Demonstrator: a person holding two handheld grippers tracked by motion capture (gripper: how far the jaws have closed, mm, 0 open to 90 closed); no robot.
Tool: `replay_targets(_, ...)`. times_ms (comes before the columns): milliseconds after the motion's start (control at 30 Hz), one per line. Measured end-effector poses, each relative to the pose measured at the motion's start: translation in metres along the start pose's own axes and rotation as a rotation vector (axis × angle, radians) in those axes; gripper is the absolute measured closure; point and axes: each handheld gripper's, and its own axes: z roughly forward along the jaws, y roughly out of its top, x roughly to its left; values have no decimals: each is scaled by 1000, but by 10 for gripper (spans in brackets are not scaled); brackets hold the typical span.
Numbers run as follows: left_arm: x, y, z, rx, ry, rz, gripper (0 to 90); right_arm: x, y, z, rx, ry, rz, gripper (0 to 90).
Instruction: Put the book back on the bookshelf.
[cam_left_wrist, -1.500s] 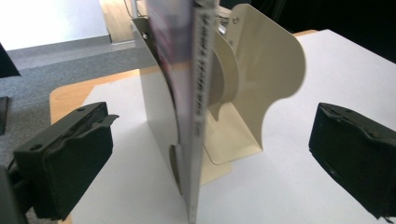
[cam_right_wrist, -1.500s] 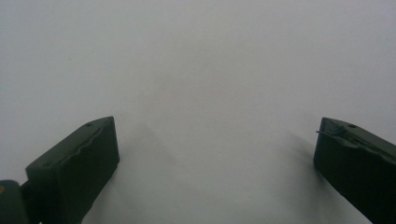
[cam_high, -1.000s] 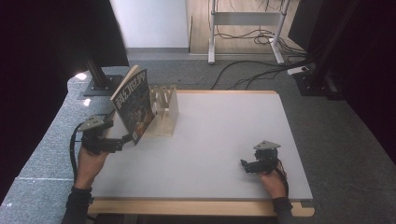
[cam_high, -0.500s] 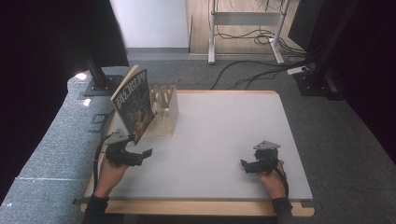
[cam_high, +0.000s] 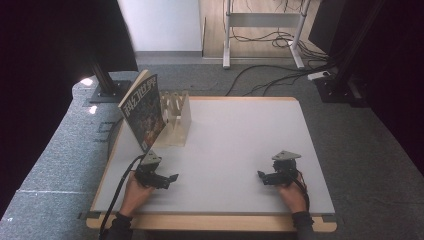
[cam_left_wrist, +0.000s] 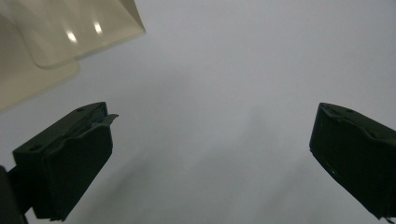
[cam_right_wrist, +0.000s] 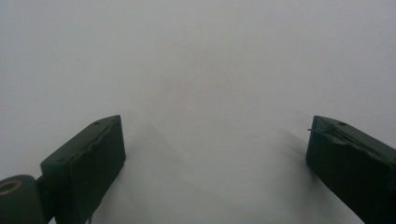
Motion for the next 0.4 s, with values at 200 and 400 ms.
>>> replay_targets(200, -5, 1, 11, 93, 29, 29, 0, 0, 0, 0, 1, 2, 4, 38)
replay_targets(400, -6, 1, 11, 99, 38, 37, 0, 0, 0, 0, 1, 1, 4, 37)
